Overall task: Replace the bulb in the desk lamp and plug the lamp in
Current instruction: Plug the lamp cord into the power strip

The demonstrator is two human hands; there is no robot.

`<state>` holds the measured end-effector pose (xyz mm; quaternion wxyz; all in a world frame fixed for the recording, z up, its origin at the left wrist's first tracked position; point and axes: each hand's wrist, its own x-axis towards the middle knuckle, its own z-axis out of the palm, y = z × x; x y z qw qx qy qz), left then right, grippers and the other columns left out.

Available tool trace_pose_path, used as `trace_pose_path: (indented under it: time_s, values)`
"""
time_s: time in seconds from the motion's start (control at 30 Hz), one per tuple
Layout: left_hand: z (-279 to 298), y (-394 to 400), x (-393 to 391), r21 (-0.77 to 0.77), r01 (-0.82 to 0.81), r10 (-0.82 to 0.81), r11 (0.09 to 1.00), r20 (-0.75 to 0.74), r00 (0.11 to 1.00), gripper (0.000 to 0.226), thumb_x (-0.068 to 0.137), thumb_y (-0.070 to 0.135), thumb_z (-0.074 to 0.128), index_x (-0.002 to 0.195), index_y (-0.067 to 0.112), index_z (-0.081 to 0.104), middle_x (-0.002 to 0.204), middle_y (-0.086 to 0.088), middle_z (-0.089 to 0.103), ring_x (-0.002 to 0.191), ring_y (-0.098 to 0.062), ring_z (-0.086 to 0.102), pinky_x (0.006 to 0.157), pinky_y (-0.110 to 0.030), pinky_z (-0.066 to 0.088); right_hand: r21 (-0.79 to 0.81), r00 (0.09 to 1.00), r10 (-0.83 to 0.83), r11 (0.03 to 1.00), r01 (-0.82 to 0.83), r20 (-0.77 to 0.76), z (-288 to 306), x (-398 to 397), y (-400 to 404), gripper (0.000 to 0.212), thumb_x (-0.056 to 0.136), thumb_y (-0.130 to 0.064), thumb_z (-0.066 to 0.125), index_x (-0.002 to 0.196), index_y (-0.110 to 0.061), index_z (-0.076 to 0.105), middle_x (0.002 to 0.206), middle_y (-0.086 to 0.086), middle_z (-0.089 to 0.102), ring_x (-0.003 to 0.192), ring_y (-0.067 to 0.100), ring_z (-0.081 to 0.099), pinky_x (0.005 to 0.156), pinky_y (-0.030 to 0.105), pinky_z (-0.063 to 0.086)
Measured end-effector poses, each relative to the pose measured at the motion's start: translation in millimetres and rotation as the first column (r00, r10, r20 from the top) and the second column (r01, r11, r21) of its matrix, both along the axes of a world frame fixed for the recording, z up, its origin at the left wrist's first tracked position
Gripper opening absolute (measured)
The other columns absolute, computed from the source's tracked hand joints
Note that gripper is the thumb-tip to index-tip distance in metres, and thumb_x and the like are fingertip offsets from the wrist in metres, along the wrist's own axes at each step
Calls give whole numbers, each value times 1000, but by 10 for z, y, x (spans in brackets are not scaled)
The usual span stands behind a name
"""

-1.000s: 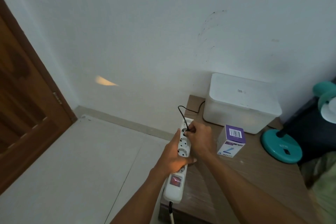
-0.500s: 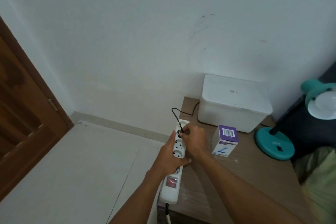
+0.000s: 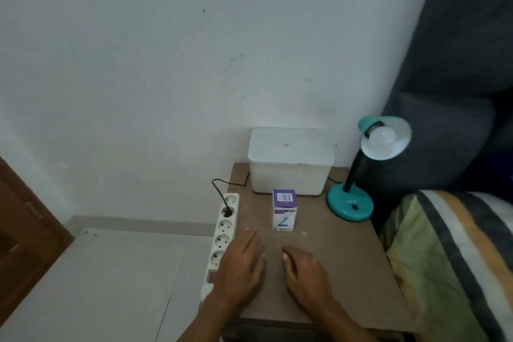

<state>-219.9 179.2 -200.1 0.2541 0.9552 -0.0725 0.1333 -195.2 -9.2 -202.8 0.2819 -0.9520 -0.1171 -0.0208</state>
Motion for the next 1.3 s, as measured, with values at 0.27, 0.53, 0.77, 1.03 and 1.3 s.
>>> trace_pose_path:
  time_s: [0.27, 0.53, 0.77, 1.03, 1.3]
  values:
    - [97, -1149, 175, 40, 302, -296, 952, -107, 949, 56, 104, 50, 40, 152, 22, 45, 162, 1, 38, 151, -13, 31, 120, -17, 6, -102, 971, -237, 967, 235, -12, -17, 156, -1238, 55, 106, -38, 26, 152, -10, 36, 158, 7, 37, 148, 18, 29, 120, 27, 13]
    - [32, -1851, 1048, 69, 324, -302, 944, -221, 927, 65, 108, 53, 26, 162, 24, 6, 167, 8, -13, 150, -4, -20, 120, -27, -13, -167, 977, -214, 962, 215, 20, -68, 783, -1668, 66, 101, -42, 6, 157, -7, 10, 166, 10, 9, 153, 19, 1, 118, 26, -8]
    - [-159, -1978, 1646, 62, 346, -325, 936, -221, 920, 72, 101, 63, 12, 162, 27, 0, 163, 13, -16, 154, -5, -16, 126, -26, -9, -120, 986, -135, 982, 146, 94, -346, 1351, -1723, 80, 92, -58, -18, 153, -13, 9, 163, 10, 14, 152, 25, 3, 121, 30, -7]
    - [-445, -1963, 1723, 19, 339, -331, 941, -167, 929, 69, 102, 61, 14, 162, 26, 10, 166, 12, -6, 155, -4, -9, 126, -26, 0, -105, 972, -146, 980, 167, 183, -468, 1378, -1741, 53, 98, -24, 34, 144, -1, 46, 150, 19, 45, 143, 35, 36, 115, 44, 34]
    - [-389, -1977, 1685, 55, 301, -287, 952, -184, 940, 61, 107, 49, 27, 162, 22, 23, 169, 7, 13, 157, -11, 7, 125, -25, 7, -130, 955, -133, 977, 172, 265, -416, 1315, -1708, 49, 99, -21, 36, 139, 1, 52, 144, 18, 52, 139, 34, 40, 117, 37, 27]
